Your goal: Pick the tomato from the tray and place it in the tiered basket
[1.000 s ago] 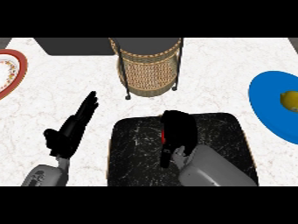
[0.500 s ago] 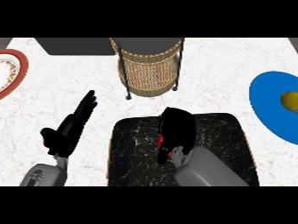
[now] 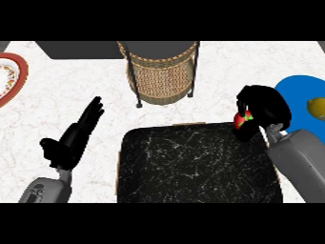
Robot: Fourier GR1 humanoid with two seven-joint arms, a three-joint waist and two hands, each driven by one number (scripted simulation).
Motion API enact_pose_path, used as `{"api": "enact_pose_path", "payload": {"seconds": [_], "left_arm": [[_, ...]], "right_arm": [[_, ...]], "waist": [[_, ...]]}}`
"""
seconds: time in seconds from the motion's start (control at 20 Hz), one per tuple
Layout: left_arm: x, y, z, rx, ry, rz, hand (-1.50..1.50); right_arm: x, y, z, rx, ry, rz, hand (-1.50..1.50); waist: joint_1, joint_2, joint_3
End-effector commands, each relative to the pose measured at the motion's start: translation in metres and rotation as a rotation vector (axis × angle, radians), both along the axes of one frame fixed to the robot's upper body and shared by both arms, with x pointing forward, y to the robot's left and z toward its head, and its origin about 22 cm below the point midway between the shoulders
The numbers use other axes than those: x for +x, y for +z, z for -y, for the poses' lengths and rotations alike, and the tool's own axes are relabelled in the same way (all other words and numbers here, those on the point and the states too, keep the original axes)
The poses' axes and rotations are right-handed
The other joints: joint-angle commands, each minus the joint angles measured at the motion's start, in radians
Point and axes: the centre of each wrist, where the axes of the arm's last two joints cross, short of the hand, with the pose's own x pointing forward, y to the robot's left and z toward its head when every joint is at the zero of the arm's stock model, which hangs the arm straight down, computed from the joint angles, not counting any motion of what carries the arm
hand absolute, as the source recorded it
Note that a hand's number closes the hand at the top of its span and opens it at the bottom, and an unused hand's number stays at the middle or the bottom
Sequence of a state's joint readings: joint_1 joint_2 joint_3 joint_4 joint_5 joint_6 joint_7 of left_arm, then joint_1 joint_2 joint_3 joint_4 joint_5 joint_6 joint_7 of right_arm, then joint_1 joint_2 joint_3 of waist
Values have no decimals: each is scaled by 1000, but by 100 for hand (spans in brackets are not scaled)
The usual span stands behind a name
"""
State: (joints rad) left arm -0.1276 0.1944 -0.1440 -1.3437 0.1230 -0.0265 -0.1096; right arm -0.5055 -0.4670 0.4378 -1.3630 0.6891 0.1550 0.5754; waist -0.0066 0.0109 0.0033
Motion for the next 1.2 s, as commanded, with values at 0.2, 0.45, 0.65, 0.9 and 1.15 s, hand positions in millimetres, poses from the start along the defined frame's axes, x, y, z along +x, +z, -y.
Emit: {"api": "enact_pose_path", "payload": {"seconds": [0.2,0.45,0.65,0.9,1.15], "left_arm": [[4,0,13,7,-19,-6,0],[5,1,2,13,-31,-7,0],[-3,-2,17,0,-24,-30,0],[0,-10,15,21,-32,-10,0],[7,3,1,19,-21,-17,0]], "right_arm": [[31,69,113,447,178,187,150],[53,124,130,536,283,315,150],[64,166,114,568,327,302,150],[89,199,51,610,315,294,150],[98,238,9,609,312,237,150]], "waist": [[6,1,1],[27,-5,-3],[20,-10,-4],[25,-8,-4],[29,-9,-4]]}}
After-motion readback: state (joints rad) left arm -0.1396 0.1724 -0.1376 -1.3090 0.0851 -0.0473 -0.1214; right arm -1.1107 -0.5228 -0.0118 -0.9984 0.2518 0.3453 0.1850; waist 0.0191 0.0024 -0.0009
